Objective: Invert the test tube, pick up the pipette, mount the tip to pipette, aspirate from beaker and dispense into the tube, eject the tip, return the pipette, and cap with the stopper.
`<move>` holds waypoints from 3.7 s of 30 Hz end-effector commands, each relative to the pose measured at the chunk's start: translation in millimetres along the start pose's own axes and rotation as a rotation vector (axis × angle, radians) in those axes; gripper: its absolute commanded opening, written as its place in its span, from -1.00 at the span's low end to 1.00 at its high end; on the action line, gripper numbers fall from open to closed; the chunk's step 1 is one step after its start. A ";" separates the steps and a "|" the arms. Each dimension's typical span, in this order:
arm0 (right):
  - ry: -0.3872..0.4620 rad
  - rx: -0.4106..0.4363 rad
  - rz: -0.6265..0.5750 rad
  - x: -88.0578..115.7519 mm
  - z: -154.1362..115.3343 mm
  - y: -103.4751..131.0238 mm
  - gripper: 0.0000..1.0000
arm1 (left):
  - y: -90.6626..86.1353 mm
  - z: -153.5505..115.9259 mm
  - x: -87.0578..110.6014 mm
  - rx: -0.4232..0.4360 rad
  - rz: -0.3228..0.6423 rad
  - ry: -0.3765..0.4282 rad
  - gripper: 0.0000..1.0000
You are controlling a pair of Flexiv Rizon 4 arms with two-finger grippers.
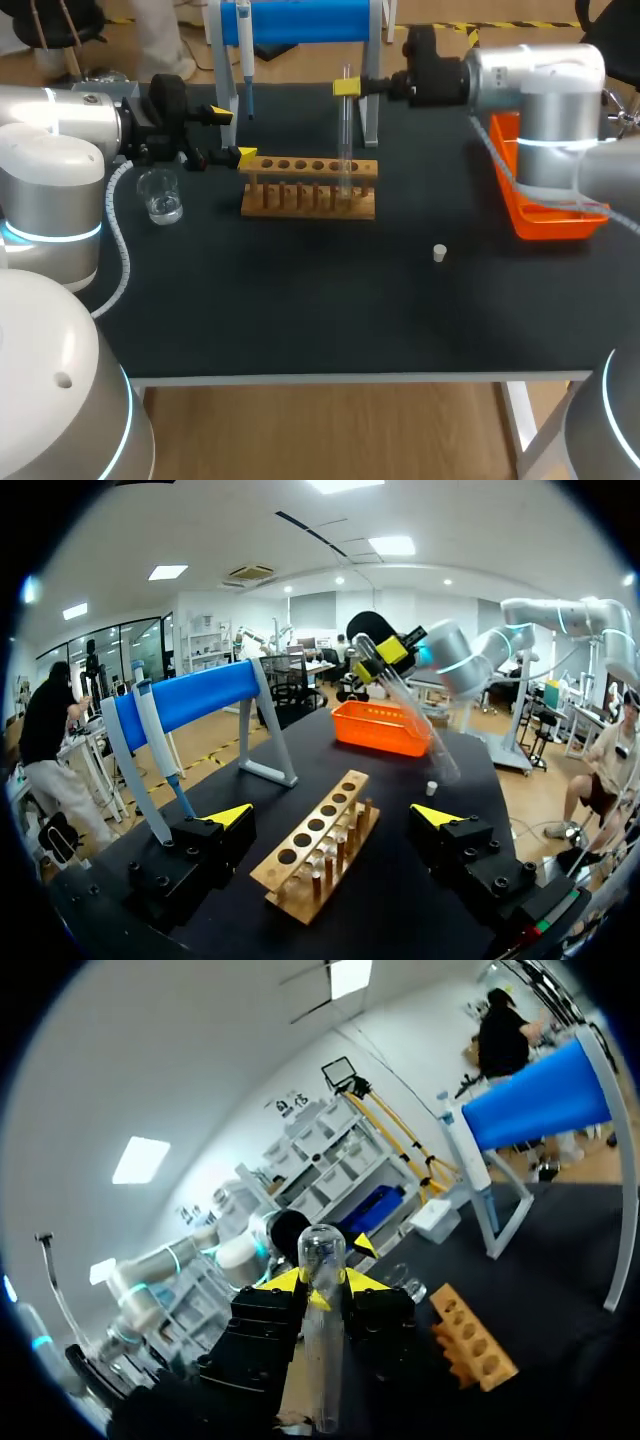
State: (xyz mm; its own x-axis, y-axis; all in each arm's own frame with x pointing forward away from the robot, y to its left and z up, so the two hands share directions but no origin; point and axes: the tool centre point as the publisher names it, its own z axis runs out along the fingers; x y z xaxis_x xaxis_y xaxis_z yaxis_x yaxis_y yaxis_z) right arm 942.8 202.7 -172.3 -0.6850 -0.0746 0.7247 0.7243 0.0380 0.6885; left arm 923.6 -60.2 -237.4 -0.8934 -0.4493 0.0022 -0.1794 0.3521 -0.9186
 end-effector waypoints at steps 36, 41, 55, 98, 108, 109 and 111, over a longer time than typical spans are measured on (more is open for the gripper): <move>-0.092 -0.030 1.176 -35.2 -9.5 -22.2 -1.00 | -0.5 -0.4 -0.2 -0.003 -0.001 0.002 1.00; -0.106 -0.010 1.046 -34.3 -12.9 -19.8 -1.00 | -0.5 -0.4 -0.2 -0.003 -0.001 0.002 1.00; -0.004 0.081 0.789 -25.2 -10.1 -13.6 -1.00 | -0.5 -0.4 -0.2 -0.003 -0.001 0.002 1.00; 0.026 0.077 0.741 -26.4 -11.4 -11.7 -1.00 | -36.7 -16.7 19.5 0.454 0.661 0.054 1.00; 0.026 0.077 0.741 -26.4 -11.4 -11.7 -1.00 | -50.9 -24.9 36.1 0.640 0.880 0.303 1.00; 0.026 0.077 0.741 -26.4 -11.4 -11.7 -1.00 | -50.9 -24.9 36.1 0.640 0.880 0.303 1.00; 0.026 0.077 0.741 -26.4 -11.4 -11.7 -1.00 | -50.9 -24.9 36.1 0.640 0.880 0.303 1.00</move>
State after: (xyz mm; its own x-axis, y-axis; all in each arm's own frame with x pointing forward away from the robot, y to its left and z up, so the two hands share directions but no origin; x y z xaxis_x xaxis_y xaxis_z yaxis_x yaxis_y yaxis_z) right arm 952.4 194.0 -200.1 -0.0160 -0.0284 0.9995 0.9879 0.1535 0.0202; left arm 884.5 -81.5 -177.7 -0.8433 -0.1995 -0.4990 0.4364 0.2877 -0.8525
